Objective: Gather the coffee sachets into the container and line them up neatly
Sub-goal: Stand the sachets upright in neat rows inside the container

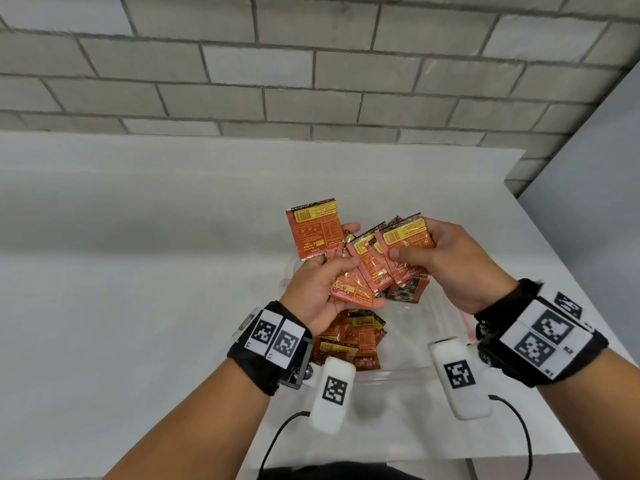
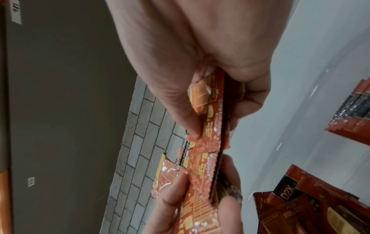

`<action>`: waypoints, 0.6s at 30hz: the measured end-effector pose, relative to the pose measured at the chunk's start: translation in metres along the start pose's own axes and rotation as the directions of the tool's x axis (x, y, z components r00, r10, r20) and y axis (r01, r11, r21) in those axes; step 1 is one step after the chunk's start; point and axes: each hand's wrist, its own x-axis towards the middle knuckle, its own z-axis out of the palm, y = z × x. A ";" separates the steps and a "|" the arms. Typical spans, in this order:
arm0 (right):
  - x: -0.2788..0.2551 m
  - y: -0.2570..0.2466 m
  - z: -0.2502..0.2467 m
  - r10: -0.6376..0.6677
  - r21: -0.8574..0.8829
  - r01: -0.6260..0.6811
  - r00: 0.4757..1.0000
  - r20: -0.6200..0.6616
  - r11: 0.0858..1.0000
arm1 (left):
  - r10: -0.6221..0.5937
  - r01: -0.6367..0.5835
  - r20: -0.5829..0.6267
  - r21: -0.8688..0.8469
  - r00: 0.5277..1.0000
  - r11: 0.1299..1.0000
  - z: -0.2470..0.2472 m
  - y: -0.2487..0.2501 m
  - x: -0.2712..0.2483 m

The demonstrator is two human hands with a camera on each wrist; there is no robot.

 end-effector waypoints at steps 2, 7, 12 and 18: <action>-0.001 0.002 0.000 0.020 0.001 -0.020 1.000 0.002 1.000 | -0.003 0.003 -0.011 0.039 1.000 0.999 0.000 0.000 0.000; -0.001 0.012 0.002 0.106 0.014 -0.107 0.992 0.074 0.994 | -0.053 0.057 -0.021 0.203 0.998 0.977 0.002 0.001 0.002; 0.001 0.019 -0.002 0.154 0.029 -0.157 0.984 0.088 0.987 | -0.110 0.112 -0.024 0.285 0.994 0.952 0.001 0.004 0.002; 0.005 0.013 -0.018 0.081 0.242 -0.090 0.996 0.046 0.966 | -0.150 0.151 -0.023 0.292 0.988 0.945 -0.002 0.012 0.002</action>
